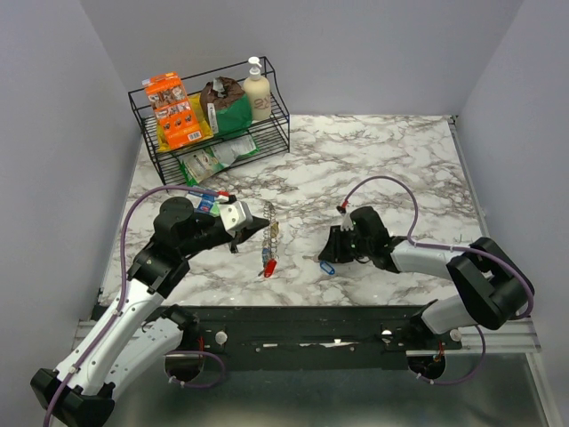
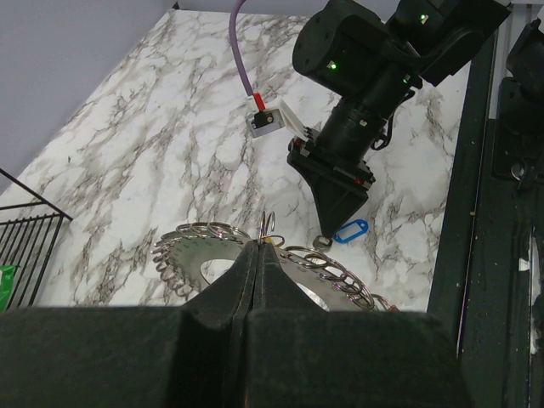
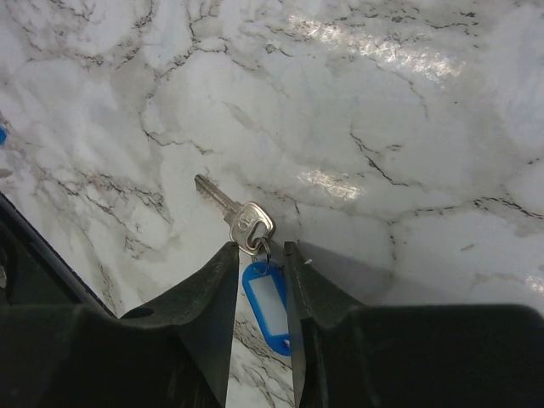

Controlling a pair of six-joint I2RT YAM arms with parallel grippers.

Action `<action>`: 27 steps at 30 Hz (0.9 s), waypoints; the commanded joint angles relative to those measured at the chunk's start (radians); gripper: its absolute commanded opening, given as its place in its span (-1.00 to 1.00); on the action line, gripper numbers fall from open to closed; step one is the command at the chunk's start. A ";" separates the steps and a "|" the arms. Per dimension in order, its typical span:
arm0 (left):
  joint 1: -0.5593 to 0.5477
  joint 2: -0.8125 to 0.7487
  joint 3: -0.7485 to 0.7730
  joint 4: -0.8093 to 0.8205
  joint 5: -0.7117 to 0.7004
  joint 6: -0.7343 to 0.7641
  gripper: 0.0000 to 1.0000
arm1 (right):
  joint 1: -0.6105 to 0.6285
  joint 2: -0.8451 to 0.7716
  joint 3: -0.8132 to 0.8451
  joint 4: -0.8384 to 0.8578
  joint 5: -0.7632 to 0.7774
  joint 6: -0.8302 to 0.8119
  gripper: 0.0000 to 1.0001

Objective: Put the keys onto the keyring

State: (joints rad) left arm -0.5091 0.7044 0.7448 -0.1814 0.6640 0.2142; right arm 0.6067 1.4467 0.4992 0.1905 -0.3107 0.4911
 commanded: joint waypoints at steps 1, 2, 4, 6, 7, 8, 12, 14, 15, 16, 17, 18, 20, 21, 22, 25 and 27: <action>0.011 -0.006 0.001 0.040 -0.006 0.010 -1.00 | -0.005 0.020 -0.031 0.027 -0.048 0.010 -0.30; 0.011 -0.008 0.001 0.040 -0.006 0.011 -1.00 | -0.005 0.020 -0.033 0.026 -0.053 0.009 -0.32; 0.012 -0.005 -0.001 0.039 -0.006 0.011 -1.00 | -0.005 0.020 -0.034 0.026 -0.056 0.009 -0.36; 0.012 -0.005 -0.001 0.040 -0.006 0.010 -1.00 | -0.005 0.017 -0.037 0.024 -0.057 0.009 -0.39; 0.012 -0.005 0.001 0.040 -0.006 0.011 -1.00 | -0.005 0.015 -0.039 0.024 -0.057 0.009 -0.40; 0.014 -0.005 0.001 0.040 -0.006 0.011 -1.00 | -0.007 0.006 -0.044 0.023 -0.057 0.010 -0.40; 0.014 -0.006 -0.002 0.043 -0.001 0.011 -1.00 | -0.007 -0.006 -0.044 0.017 -0.051 0.003 -0.46; 0.014 -0.008 -0.004 0.043 0.000 0.010 -1.00 | -0.005 -0.011 -0.045 0.009 -0.050 0.000 -0.49; 0.014 -0.006 -0.004 0.043 -0.001 0.010 -1.00 | -0.005 -0.014 -0.047 0.010 -0.048 -0.002 -0.51; 0.014 -0.008 -0.004 0.045 -0.001 0.011 -1.00 | -0.005 -0.011 -0.047 0.012 -0.047 0.000 -0.53; 0.014 -0.008 -0.002 0.043 -0.001 0.011 -1.00 | -0.007 -0.009 -0.047 0.012 -0.048 -0.002 -0.54; 0.015 -0.006 -0.002 0.046 -0.001 0.011 -1.00 | -0.004 -0.008 -0.045 0.012 -0.045 -0.002 -0.57; 0.014 -0.008 -0.004 0.045 -0.001 0.010 -1.00 | -0.005 0.000 -0.042 0.018 -0.048 -0.003 -0.67; 0.015 -0.006 -0.002 0.046 -0.001 0.011 -1.00 | -0.005 0.004 -0.042 0.020 -0.047 -0.003 -0.77; 0.014 -0.009 -0.004 0.046 0.000 0.011 -1.00 | -0.007 0.004 -0.042 0.027 -0.050 -0.003 -0.82; 0.015 -0.009 -0.005 0.045 -0.001 0.011 -1.00 | -0.005 -0.006 -0.044 0.030 -0.048 -0.012 -0.92; 0.014 -0.008 -0.005 0.048 -0.001 0.013 -1.00 | -0.007 -0.029 -0.041 0.027 -0.042 -0.022 -0.99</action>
State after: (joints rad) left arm -0.4988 0.7063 0.7437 -0.1814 0.6640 0.2165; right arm 0.6067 1.4456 0.4698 0.2161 -0.3534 0.4931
